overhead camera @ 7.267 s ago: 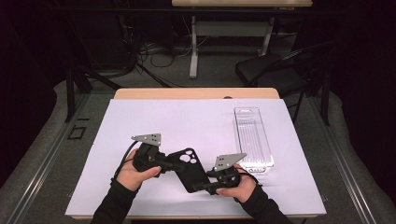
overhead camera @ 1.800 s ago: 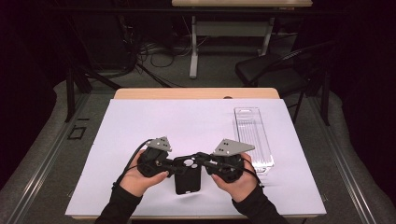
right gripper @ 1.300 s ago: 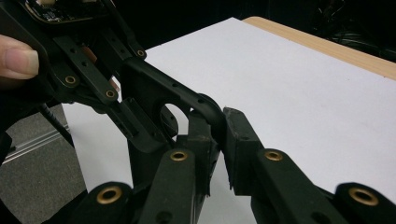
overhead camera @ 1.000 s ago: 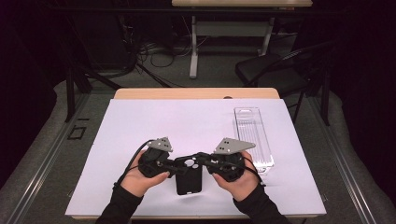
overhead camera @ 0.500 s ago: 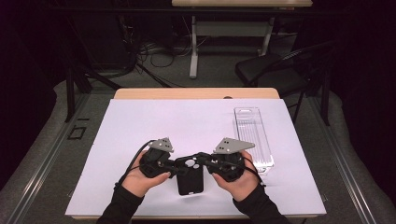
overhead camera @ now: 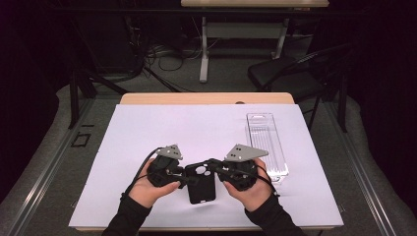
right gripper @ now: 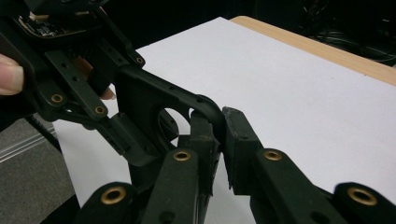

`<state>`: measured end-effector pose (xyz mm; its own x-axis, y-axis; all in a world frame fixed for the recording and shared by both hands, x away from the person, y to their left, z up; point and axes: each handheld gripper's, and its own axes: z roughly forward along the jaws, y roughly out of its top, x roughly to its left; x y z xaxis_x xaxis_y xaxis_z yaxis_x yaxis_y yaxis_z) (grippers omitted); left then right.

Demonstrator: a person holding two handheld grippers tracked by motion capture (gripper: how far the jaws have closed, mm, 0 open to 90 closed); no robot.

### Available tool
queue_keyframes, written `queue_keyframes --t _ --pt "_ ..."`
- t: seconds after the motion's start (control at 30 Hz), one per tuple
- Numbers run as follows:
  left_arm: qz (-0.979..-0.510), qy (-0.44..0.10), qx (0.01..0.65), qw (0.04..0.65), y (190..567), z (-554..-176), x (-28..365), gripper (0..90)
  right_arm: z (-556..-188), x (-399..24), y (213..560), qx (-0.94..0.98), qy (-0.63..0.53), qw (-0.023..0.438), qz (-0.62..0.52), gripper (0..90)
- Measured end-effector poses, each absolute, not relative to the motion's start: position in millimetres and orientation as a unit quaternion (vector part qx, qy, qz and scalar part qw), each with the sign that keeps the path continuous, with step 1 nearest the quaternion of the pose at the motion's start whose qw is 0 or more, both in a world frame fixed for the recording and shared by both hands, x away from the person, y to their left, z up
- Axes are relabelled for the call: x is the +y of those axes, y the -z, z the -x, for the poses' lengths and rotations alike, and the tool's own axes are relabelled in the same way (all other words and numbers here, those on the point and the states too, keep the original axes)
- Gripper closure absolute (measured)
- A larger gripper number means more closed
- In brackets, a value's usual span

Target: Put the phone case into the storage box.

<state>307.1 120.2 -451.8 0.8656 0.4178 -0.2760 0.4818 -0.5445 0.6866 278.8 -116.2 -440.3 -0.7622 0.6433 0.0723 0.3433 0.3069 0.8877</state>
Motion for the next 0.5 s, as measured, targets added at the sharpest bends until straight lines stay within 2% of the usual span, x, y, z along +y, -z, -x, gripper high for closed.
queue_keyframes --t 0.27,0.5 --pt "-0.874 0.030 0.263 0.408 452 -308 122 55.9 -282 -122 440 0.790 -0.498 0.160 -0.318 83.2" --pt "-0.871 0.025 0.269 0.411 451 -308 124 50.3 -285 -130 439 0.785 -0.497 0.176 -0.326 83.2"
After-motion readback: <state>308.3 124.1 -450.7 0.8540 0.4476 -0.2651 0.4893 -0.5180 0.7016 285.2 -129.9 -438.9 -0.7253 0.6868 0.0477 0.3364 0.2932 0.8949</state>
